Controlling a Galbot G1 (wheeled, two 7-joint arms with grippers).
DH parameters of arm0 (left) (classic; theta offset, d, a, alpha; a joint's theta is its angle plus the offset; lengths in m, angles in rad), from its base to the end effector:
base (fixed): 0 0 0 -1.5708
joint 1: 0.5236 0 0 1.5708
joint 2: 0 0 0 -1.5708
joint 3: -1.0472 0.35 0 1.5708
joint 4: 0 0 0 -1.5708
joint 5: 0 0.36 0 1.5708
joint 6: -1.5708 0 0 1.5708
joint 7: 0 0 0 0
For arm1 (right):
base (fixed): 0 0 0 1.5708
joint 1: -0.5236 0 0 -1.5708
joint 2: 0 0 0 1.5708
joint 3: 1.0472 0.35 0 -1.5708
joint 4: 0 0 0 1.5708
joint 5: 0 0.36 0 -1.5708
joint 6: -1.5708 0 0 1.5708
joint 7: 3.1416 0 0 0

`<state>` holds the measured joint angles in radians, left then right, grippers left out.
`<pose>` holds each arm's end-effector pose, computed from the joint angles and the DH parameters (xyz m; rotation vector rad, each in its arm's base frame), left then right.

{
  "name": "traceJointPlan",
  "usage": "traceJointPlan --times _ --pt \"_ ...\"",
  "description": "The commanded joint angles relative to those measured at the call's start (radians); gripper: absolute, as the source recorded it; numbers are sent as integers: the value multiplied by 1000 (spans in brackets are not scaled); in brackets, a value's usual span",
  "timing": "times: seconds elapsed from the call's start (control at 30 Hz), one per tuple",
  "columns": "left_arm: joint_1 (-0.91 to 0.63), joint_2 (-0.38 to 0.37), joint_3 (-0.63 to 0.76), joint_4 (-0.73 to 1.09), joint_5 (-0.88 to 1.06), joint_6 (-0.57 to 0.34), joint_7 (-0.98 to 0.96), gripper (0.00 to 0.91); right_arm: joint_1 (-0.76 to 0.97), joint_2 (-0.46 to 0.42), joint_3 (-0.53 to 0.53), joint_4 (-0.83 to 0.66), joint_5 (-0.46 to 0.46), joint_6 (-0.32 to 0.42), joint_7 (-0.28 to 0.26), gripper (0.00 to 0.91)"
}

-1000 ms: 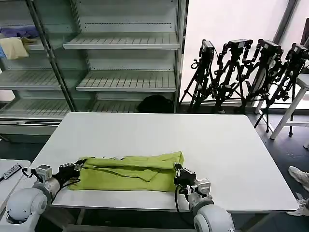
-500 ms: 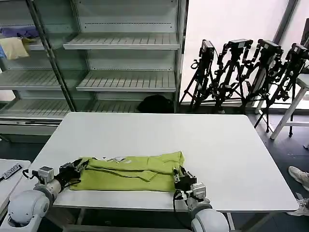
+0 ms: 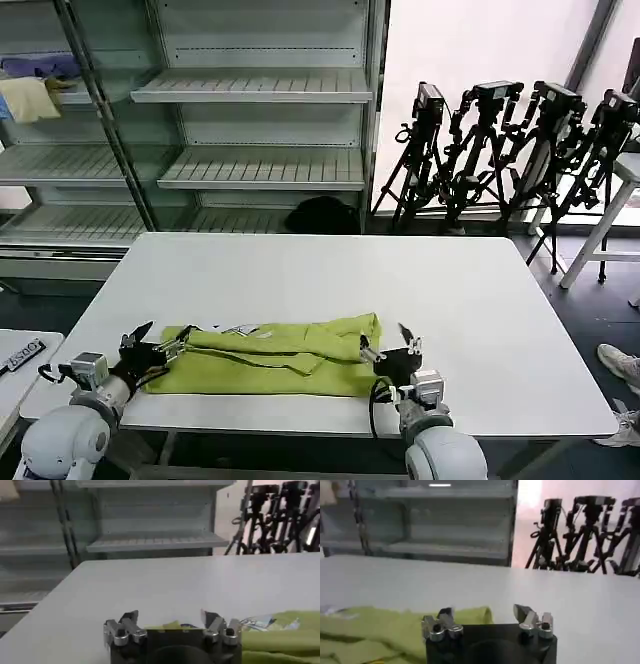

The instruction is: Fold and organize the clothes.

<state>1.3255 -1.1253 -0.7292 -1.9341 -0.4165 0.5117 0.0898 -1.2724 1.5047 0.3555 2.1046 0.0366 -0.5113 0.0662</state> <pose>0.2698 0.1577 -0.2547 -0.0669 -2.7620 -0.0623 0.2599 0.0407 -0.2338 0.1819 -2.9257 0.0267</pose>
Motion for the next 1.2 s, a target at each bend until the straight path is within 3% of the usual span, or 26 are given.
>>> traceJointPlan --times 0.03,0.5,0.6,0.63,0.67,0.7,1.2 --pt "45 -119 -8 25 137 -106 -105 907 113 -22 85 13 123 45 40 907" --pt "60 -119 -16 47 17 -76 -95 887 96 -18 92 -4 115 51 2 907" --pt "60 -121 -11 44 13 -68 -92 675 95 -18 93 -5 113 50 -1 907" --pt "59 -123 -9 43 10 -65 -92 363 95 -18 94 -5 112 50 -2 907" --pt "58 -124 -8 42 6 -63 -91 222 94 -18 94 -6 112 51 -3 907" --pt "58 -125 -6 42 5 -59 -91 20 94 -17 95 -7 110 51 -4 907" --pt "45 -143 8 39 -25 -20 -90 10 78 -21 96 -18 96 46 -44 907"
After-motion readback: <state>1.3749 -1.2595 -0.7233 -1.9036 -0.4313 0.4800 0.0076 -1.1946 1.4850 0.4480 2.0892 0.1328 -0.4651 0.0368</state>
